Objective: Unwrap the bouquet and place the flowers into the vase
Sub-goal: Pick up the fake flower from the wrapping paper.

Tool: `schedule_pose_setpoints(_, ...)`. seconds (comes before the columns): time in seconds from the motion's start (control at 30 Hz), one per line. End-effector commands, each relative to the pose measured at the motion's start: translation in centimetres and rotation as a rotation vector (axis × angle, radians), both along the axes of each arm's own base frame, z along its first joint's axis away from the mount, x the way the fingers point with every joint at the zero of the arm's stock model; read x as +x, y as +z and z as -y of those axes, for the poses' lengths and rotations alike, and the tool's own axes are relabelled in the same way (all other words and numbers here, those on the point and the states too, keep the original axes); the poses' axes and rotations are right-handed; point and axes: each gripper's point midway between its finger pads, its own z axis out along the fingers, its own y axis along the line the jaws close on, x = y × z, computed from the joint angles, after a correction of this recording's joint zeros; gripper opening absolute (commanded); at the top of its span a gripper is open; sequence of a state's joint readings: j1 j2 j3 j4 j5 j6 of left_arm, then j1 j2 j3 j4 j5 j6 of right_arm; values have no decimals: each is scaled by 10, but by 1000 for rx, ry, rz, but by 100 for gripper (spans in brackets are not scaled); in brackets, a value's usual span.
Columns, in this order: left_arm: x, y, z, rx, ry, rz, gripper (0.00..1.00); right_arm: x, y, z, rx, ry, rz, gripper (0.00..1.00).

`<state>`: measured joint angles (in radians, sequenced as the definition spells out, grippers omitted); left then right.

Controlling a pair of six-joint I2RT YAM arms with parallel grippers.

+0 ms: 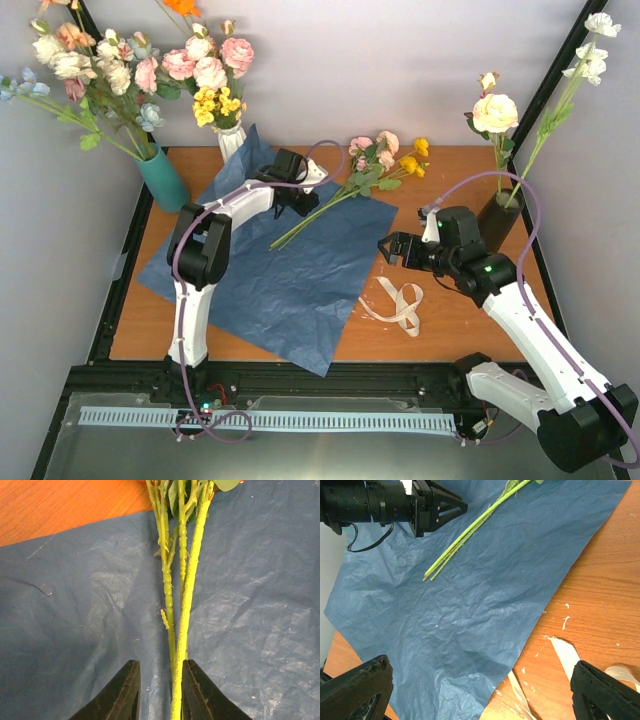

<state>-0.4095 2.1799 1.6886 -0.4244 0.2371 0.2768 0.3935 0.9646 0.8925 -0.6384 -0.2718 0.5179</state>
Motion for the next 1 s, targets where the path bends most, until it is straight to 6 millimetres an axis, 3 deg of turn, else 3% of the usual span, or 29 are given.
schedule_pose_setpoints(0.0,-3,-17,-1,8,-27,-30,24,1,-3,-1,-10,1,6,95)
schedule_pose_setpoints(0.47,-10,-47,-6,37,-28,-70,22,2,-8,-2,-19,3,-2,95)
schedule_pose_setpoints(0.97,-10,-57,-6,35,-28,-83,6,2,-12,-3,-27,4,-9,95)
